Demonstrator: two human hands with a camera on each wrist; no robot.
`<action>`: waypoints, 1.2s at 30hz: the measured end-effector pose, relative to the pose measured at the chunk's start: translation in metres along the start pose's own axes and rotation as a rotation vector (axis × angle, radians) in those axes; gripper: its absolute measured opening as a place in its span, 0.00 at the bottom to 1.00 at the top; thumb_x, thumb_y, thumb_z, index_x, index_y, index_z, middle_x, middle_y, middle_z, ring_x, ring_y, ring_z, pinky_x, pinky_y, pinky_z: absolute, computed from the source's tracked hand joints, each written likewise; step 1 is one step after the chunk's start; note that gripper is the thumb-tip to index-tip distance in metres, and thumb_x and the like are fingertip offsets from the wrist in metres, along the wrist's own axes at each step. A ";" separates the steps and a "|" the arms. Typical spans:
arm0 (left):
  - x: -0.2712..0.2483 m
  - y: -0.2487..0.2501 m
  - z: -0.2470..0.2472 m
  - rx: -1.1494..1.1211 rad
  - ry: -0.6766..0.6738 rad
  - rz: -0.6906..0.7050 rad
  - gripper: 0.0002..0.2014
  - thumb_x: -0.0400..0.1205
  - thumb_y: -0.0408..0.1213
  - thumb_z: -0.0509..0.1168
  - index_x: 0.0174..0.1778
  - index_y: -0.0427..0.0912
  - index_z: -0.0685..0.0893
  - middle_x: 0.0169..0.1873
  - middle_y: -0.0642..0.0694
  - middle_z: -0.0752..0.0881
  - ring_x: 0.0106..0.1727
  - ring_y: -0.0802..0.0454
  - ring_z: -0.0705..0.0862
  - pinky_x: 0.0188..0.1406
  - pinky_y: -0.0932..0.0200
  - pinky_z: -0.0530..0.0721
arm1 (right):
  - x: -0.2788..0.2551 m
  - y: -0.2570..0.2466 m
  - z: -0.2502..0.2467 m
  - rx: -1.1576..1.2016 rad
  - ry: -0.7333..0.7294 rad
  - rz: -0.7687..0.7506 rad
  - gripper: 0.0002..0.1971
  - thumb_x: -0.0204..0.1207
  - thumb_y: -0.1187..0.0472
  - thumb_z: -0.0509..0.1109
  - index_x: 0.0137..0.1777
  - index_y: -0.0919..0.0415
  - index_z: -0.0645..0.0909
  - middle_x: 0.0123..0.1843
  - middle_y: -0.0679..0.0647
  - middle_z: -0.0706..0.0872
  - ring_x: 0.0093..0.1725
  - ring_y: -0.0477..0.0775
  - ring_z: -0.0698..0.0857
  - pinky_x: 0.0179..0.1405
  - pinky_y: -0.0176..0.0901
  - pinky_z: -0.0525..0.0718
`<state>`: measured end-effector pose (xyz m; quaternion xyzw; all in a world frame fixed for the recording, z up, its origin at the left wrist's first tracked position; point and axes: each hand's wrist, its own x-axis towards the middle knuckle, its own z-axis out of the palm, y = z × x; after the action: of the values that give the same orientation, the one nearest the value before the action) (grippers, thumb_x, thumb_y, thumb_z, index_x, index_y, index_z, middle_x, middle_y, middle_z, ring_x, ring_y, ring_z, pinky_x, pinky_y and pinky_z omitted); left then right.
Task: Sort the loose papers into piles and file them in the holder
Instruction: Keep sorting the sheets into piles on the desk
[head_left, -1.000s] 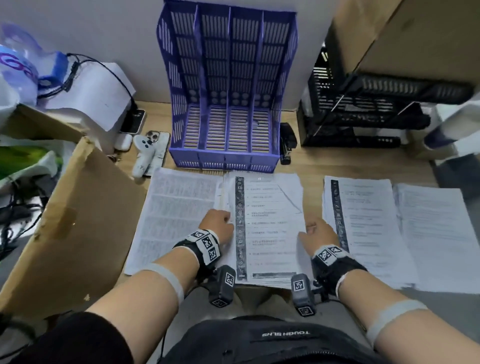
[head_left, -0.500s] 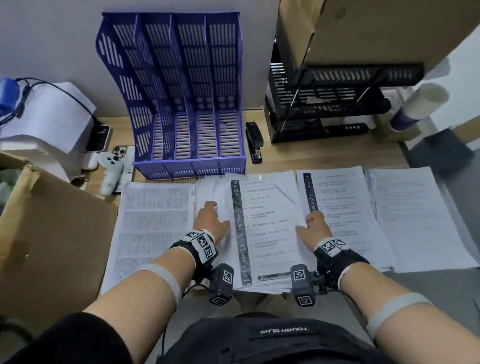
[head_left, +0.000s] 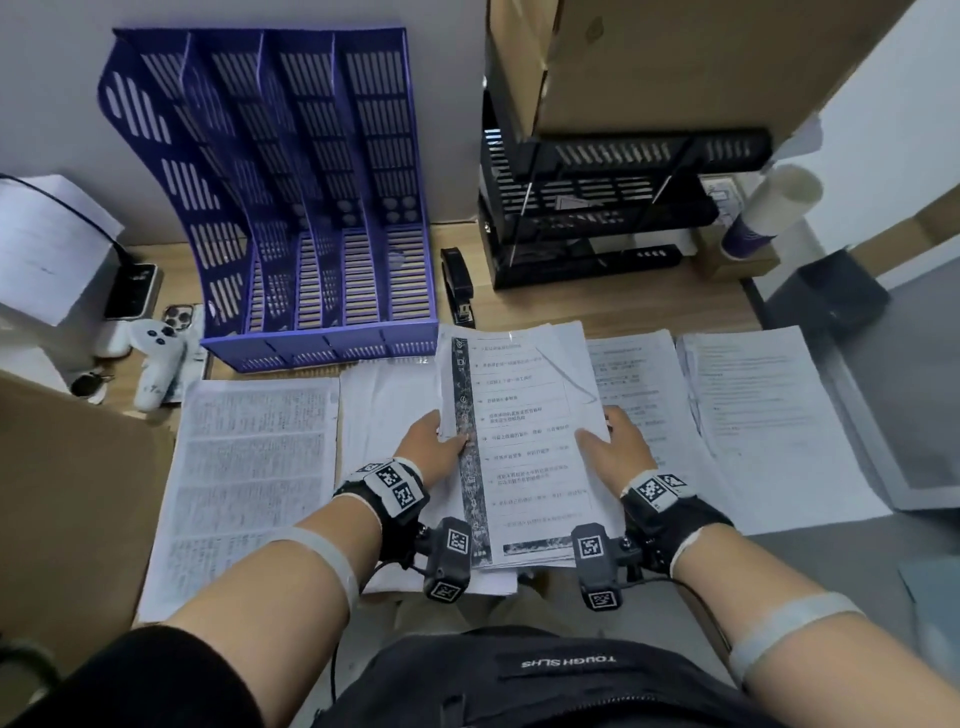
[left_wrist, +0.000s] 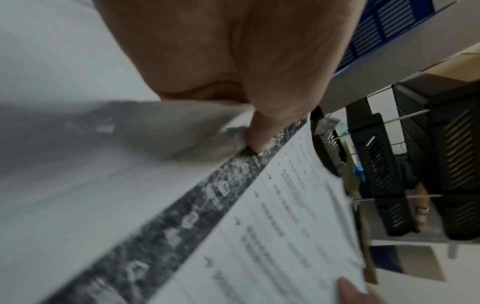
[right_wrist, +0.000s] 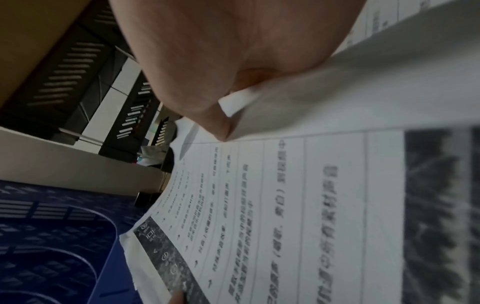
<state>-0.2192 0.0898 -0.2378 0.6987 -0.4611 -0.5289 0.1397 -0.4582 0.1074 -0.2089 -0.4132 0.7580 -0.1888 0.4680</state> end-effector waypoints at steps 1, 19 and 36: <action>0.002 0.005 0.006 -0.029 -0.017 -0.003 0.15 0.85 0.36 0.63 0.67 0.37 0.79 0.63 0.44 0.85 0.64 0.43 0.82 0.70 0.49 0.77 | 0.002 0.002 -0.006 -0.006 -0.019 0.032 0.23 0.80 0.58 0.67 0.74 0.57 0.69 0.66 0.51 0.81 0.61 0.55 0.80 0.60 0.43 0.75; 0.003 -0.003 -0.009 0.258 0.424 -0.228 0.23 0.76 0.32 0.65 0.69 0.46 0.78 0.69 0.36 0.74 0.69 0.35 0.76 0.68 0.45 0.77 | 0.001 0.009 -0.003 -0.212 -0.173 0.047 0.09 0.77 0.65 0.65 0.54 0.55 0.83 0.53 0.55 0.87 0.46 0.55 0.89 0.42 0.45 0.88; -0.059 -0.017 -0.043 0.168 -0.155 0.186 0.38 0.73 0.53 0.77 0.79 0.54 0.71 0.79 0.52 0.69 0.80 0.56 0.67 0.75 0.61 0.64 | -0.007 -0.034 0.048 -0.123 -0.155 -0.086 0.31 0.79 0.65 0.64 0.80 0.46 0.60 0.62 0.49 0.76 0.46 0.62 0.88 0.30 0.36 0.83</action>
<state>-0.1744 0.1327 -0.1960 0.6194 -0.5758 -0.5255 0.0930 -0.3999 0.0974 -0.2055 -0.4869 0.7111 -0.1292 0.4905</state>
